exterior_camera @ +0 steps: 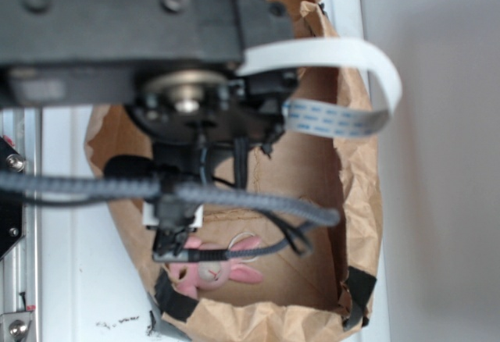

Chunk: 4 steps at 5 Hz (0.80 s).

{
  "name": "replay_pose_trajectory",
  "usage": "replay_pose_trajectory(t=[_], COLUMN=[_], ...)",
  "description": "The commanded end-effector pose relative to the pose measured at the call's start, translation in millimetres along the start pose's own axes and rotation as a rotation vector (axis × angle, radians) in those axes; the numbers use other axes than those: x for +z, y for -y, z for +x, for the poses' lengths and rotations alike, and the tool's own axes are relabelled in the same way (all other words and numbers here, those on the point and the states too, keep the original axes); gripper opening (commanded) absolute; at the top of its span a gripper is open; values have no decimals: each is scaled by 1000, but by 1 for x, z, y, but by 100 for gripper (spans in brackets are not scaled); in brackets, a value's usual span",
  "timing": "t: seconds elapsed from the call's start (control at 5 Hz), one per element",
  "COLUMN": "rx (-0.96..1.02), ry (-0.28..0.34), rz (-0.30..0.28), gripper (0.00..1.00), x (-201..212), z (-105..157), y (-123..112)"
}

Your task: Grab the green ball.

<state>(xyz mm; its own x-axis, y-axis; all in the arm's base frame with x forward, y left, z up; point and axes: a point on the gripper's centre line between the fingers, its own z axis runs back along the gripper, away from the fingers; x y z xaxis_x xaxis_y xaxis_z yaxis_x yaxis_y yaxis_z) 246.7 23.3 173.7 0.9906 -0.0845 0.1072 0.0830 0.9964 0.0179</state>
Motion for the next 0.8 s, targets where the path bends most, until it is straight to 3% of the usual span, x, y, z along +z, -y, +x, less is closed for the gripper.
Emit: replay_pose_trajectory(t=[0.0,0.6], rx=[-39,16], ry=[53,19], rz=[-19,-29], gripper=[100,100], x=[-19,-55], z=[0,-2], y=[4,-13])
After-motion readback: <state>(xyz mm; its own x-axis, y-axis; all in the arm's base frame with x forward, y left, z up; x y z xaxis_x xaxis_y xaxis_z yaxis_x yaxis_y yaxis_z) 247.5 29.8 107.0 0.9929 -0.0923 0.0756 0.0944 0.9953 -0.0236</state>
